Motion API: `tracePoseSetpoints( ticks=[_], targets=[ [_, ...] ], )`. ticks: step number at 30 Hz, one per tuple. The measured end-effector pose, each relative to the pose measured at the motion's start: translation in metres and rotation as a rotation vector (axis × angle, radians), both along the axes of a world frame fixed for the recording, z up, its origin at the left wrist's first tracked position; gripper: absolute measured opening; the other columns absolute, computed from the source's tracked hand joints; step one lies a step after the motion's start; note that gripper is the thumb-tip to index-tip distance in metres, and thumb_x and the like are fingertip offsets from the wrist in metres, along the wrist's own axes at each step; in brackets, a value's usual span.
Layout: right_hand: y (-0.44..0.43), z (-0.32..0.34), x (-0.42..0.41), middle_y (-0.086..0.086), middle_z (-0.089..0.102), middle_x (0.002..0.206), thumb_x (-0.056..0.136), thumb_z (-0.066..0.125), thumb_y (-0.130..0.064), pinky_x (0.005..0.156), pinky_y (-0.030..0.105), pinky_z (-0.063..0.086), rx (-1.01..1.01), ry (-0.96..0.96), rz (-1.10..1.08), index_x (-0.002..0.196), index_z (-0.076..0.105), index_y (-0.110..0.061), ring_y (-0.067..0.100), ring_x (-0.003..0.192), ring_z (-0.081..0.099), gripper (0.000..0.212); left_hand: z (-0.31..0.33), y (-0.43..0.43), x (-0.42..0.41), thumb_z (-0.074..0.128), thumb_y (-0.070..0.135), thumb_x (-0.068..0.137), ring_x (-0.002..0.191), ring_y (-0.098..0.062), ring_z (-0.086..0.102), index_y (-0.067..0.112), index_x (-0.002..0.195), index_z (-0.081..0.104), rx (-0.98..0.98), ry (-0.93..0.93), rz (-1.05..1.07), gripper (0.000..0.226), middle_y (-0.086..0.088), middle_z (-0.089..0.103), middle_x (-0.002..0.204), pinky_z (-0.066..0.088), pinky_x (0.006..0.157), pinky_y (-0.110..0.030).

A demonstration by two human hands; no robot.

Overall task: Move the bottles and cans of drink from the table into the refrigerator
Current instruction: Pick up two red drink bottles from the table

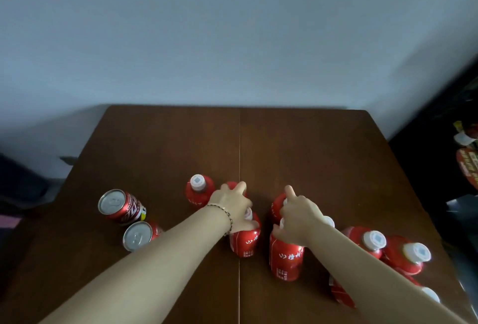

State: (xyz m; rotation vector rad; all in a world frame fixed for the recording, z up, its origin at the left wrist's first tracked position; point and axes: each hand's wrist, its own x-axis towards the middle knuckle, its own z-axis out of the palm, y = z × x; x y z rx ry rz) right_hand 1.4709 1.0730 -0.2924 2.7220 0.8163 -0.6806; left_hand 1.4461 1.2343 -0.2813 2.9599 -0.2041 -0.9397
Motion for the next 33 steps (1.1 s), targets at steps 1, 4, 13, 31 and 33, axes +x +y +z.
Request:
tracePoseSetpoints(
  ticks=[1,4,13,31,33],
  targets=[
    [-0.002,-0.001,-0.003,0.012,0.025,0.141,0.09,0.039,-0.049,0.079,0.031,0.045,0.025,-0.001,0.011,0.118,0.061,-0.008,0.026,0.107,0.052,0.054,-0.002,-0.006,-0.008,0.044,0.062,0.085,0.108,-0.03,0.042,0.022,0.108,0.061,-0.018,-0.017,0.047,0.049,-0.002,0.035,0.127,0.045,0.076,-0.036],
    [-0.008,-0.001,-0.014,0.012,0.017,0.146,0.092,0.037,-0.047,0.085,0.032,0.047,0.089,0.007,0.033,0.122,0.06,-0.008,0.028,0.115,0.048,0.054,-0.006,-0.023,-0.032,0.043,0.059,0.087,0.113,-0.029,0.042,0.022,0.122,0.055,-0.005,-0.052,0.142,0.053,-0.003,0.031,0.136,0.044,0.084,-0.037],
    [-0.019,0.022,-0.056,0.015,0.016,0.145,0.092,0.039,-0.045,0.086,0.031,0.046,0.148,0.058,0.429,0.12,0.06,-0.009,0.028,0.118,0.045,0.05,0.029,-0.068,-0.133,0.042,0.061,0.087,0.11,-0.025,0.044,0.013,0.115,0.062,0.099,-0.092,0.483,0.058,-0.002,0.029,0.139,0.044,0.086,-0.036],
    [0.053,0.154,-0.461,0.017,0.028,0.147,0.087,0.052,-0.043,0.095,0.036,0.046,0.285,0.152,1.805,0.115,0.061,-0.009,0.029,0.111,0.056,0.045,0.149,-0.168,-0.579,0.046,0.065,0.08,0.097,-0.018,0.058,0.023,0.1,0.066,0.397,-0.348,1.956,0.05,0.004,0.042,0.113,0.044,0.081,-0.028],
    [0.03,0.171,-0.525,0.016,0.027,0.143,0.087,0.052,-0.042,0.086,0.033,0.047,0.323,0.158,1.918,0.113,0.063,-0.007,0.029,0.102,0.059,0.045,0.162,-0.211,-0.637,0.044,0.067,0.081,0.095,-0.018,0.058,0.023,0.101,0.067,0.476,-0.322,2.087,0.054,0.003,0.042,0.112,0.044,0.08,-0.028]
  ],
)
